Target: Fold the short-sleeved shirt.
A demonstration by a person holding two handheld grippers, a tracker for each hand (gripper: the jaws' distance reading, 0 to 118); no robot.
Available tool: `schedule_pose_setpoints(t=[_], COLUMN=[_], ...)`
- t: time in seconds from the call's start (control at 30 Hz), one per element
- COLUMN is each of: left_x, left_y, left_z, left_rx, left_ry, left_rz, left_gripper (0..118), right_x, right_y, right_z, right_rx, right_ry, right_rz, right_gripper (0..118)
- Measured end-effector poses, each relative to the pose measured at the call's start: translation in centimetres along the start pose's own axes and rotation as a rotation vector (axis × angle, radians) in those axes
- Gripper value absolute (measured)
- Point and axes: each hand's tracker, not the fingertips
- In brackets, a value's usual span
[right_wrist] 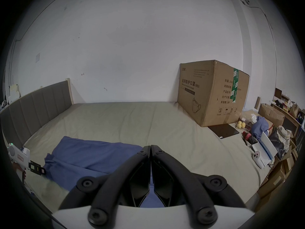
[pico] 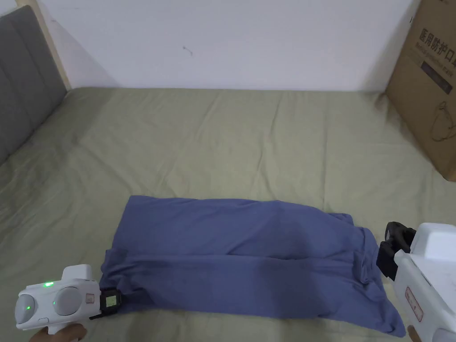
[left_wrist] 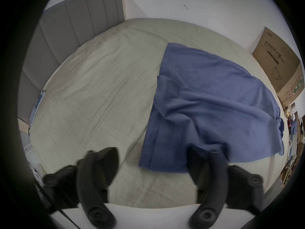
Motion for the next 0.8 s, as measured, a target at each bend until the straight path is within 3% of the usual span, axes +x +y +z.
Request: schedule_pose_setpoints(t=[0.1, 0.13, 0.17, 0.2, 0.3, 0.37, 0.4, 0.43, 0.53, 0.67, 0.7, 0.8], left_x=[0.5, 0.9, 1.2, 1.5, 2.6, 1.8, 1.8, 1.7, 1.2, 1.2, 1.2, 1.6], left_y=[-0.5, -0.4, -0.4, -0.5, -1.0, -0.6, -0.4, -0.2, 0.5, 0.7, 0.7, 0.3], left_z=[-1.6, -1.2, -0.9, -0.6, 0.9, 1.2, 1.7, 2.1, 2.7, 2.9, 2.8, 2.9], left_rx=[-0.012, 0.004, 0.013, 0.028, 0.063, 0.096, 0.106, 0.111, 0.128, 0.124, 0.119, 0.119], left_ry=[-0.029, -0.033, -0.051, -0.071, -0.050, -0.051, -0.059, -0.067, -0.074, -0.077, -0.073, -0.071], left_rz=[-0.039, -0.081, -0.106, -0.119, -0.150, -0.146, -0.142, -0.139, -0.132, -0.124, -0.127, -0.130], left_gripper=[39, 11, 4, 4, 3, 3, 3, 3, 3, 3, 3, 3], right_x=[0.7, 1.1, 1.6, 2.0, 3.6, 4.7, 5.0, 5.4, 6.1, 7.2, 6.5, 5.8], right_y=[-0.9, -1.4, -1.9, -2.5, -5.0, -7.3, -8.2, -9.3, -12.1, -15.3, -15.1, -14.9], right_z=[-0.6, -0.8, -1.1, -1.5, -3.5, -5.3, -6.0, -6.7, -8.8, -11.5, -11.1, -10.4], right_rx=[-0.043, -0.065, -0.096, -0.128, -0.273, -0.396, -0.436, -0.467, -0.568, -0.666, -0.665, -0.643], right_ry=[-0.014, -0.018, -0.024, -0.032, -0.055, -0.053, -0.068, -0.075, -0.076, -0.048, -0.035, -0.001], right_rz=[-0.005, -0.013, -0.029, -0.042, -0.068, -0.086, -0.089, -0.095, -0.111, -0.173, -0.182, -0.209], right_gripper=[0, 0, 2, 6, 68, 75, 91, 97, 95, 79, 69, 19])
